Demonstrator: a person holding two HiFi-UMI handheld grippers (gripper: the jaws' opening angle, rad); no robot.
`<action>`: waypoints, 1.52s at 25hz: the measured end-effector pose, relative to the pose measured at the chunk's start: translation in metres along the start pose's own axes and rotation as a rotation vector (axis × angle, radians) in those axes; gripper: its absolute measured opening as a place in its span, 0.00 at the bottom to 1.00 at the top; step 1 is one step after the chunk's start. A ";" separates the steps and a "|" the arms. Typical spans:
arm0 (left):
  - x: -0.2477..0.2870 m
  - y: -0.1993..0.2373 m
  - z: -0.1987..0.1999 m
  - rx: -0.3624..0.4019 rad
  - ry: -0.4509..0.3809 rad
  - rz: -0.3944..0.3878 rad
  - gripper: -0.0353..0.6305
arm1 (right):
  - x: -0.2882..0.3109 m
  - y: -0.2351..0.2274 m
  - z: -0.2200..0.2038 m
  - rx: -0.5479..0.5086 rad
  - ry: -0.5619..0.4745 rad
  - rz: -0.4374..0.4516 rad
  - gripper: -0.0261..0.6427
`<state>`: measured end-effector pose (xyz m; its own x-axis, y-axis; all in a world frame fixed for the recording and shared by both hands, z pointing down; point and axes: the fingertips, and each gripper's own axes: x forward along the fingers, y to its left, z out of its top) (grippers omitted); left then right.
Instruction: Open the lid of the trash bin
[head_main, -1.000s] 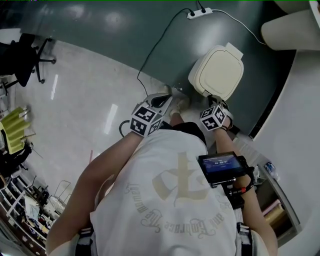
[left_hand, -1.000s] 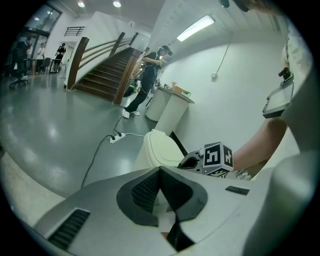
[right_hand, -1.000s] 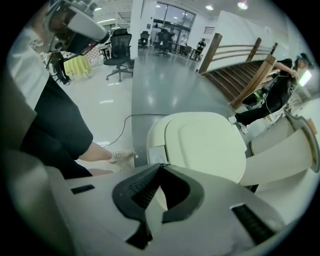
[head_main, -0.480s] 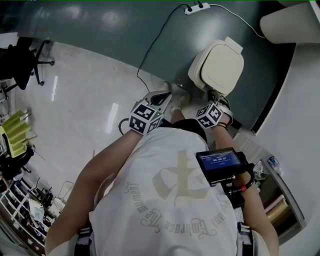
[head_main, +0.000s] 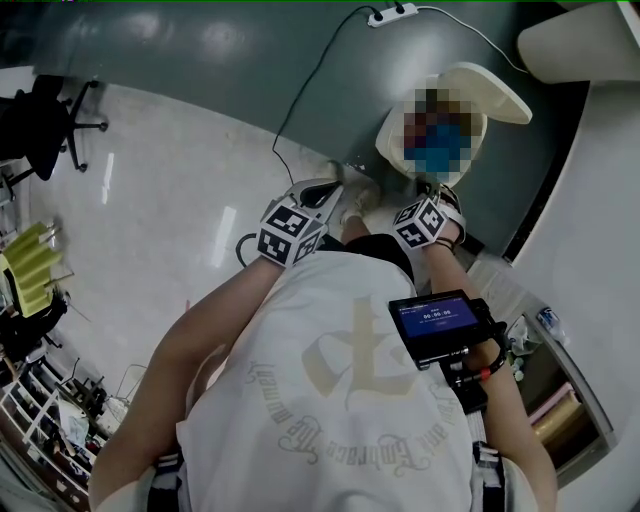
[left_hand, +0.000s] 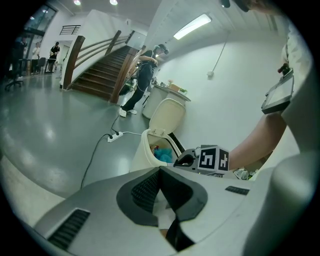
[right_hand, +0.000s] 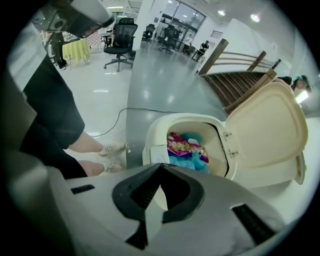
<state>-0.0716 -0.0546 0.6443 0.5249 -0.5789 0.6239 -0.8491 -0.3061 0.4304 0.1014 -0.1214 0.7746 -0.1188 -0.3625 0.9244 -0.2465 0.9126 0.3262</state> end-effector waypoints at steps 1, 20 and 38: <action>-0.002 0.001 0.000 0.001 -0.001 0.002 0.07 | 0.000 0.001 0.001 0.004 -0.001 0.002 0.05; 0.011 -0.005 0.023 0.060 0.014 -0.040 0.07 | -0.011 -0.013 0.006 0.249 -0.094 0.141 0.05; 0.050 -0.038 0.078 0.190 0.017 -0.158 0.07 | -0.115 -0.097 0.021 0.757 -0.550 0.049 0.04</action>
<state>-0.0176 -0.1304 0.6079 0.6516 -0.5003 0.5701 -0.7512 -0.5297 0.3938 0.1183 -0.1721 0.6323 -0.5366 -0.5417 0.6470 -0.7666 0.6334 -0.1054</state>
